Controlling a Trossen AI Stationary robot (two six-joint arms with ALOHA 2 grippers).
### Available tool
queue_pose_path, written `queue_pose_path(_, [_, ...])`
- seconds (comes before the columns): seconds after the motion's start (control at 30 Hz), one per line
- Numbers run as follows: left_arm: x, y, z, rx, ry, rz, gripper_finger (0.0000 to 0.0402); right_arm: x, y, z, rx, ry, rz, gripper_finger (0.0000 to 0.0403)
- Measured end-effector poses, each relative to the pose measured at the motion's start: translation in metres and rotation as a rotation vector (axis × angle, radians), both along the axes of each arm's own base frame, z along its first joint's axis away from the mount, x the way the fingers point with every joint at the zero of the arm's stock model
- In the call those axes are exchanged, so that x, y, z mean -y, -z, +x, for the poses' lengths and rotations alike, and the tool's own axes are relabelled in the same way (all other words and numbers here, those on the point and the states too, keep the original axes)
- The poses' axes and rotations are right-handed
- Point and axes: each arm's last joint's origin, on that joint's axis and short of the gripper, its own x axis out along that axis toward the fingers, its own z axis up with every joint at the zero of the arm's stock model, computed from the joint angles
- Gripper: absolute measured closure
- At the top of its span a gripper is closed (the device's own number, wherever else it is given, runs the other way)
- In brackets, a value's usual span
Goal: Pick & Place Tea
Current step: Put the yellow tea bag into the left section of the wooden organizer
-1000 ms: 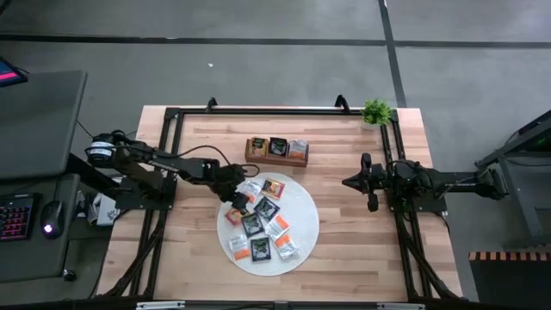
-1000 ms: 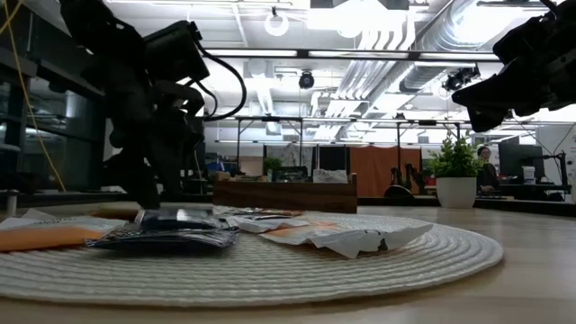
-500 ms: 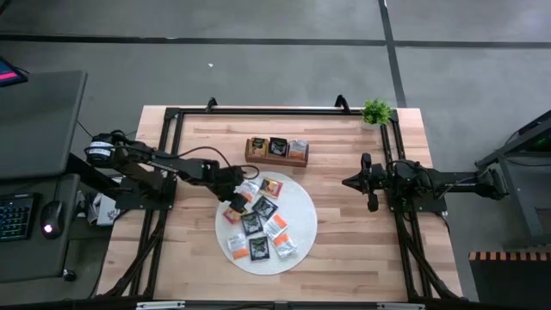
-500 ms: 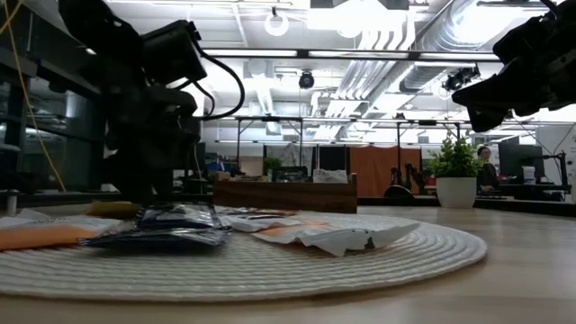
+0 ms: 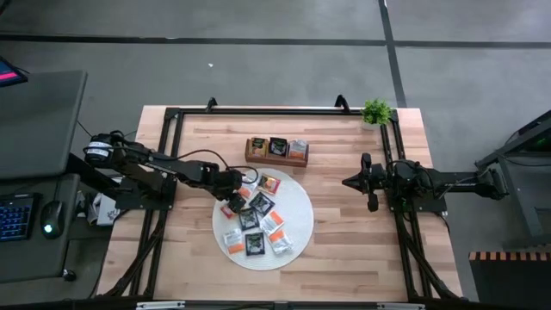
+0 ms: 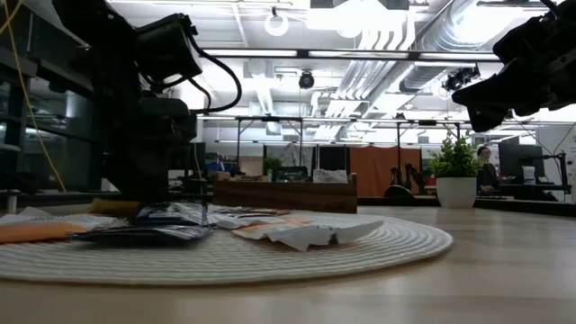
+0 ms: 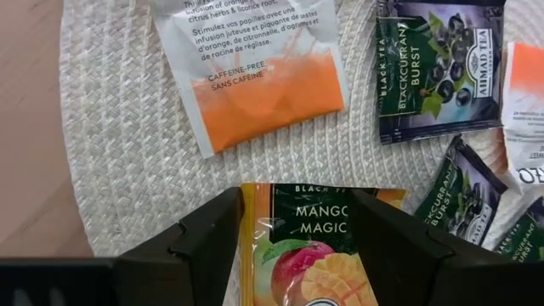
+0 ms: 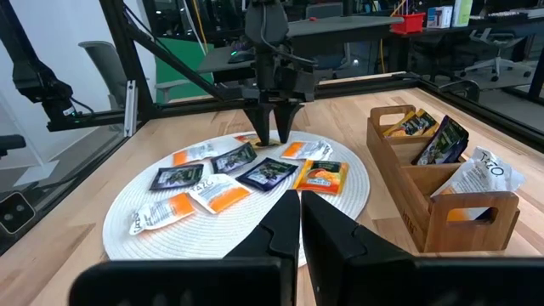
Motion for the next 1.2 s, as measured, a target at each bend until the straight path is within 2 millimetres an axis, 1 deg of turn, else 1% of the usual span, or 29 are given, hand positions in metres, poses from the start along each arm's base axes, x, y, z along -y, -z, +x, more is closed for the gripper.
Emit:
queue_pose_path(0.1, [0.001, 0.001, -0.001, -0.01, 0.012, 0.018, 0.0181, 0.0, 0.0, 0.0, 0.0, 0.0, 0.0, 0.0391])
queue_pose_path(0.2, [0.003, 0.008, 0.0, -0.041, 0.022, 0.038, 0.0185, 0.0, 0.0, 0.0, 0.0, 0.0, 0.0, 0.0391])
queue_pose_path(0.33, [0.007, 0.012, 0.003, -0.044, 0.042, 0.052, 0.0209, 0.0, 0.0, 0.0, 0.0, 0.0, 0.0, 0.0391])
queue_pose_path(0.53, [0.006, 0.014, 0.004, -0.04, 0.04, 0.079, 0.0242, 0.0, 0.0, 0.0, 0.002, -0.001, 0.0, 0.0391])
queue_pose_path(0.93, [0.005, 0.015, 0.004, -0.035, 0.061, 0.123, 0.0252, 0.0, 0.0, 0.0, 0.003, 0.0, 0.0, 0.0391])
queue_pose_path(1.03, [0.005, 0.022, 0.009, -0.034, 0.057, 0.138, 0.0272, 0.0, 0.0, 0.0, 0.003, 0.0, 0.0, 0.0391])
queue_pose_path(1.2, [0.008, 0.025, 0.014, -0.006, 0.074, 0.148, 0.0327, 0.0, 0.0, 0.0, 0.003, 0.0, 0.0, 0.0391])
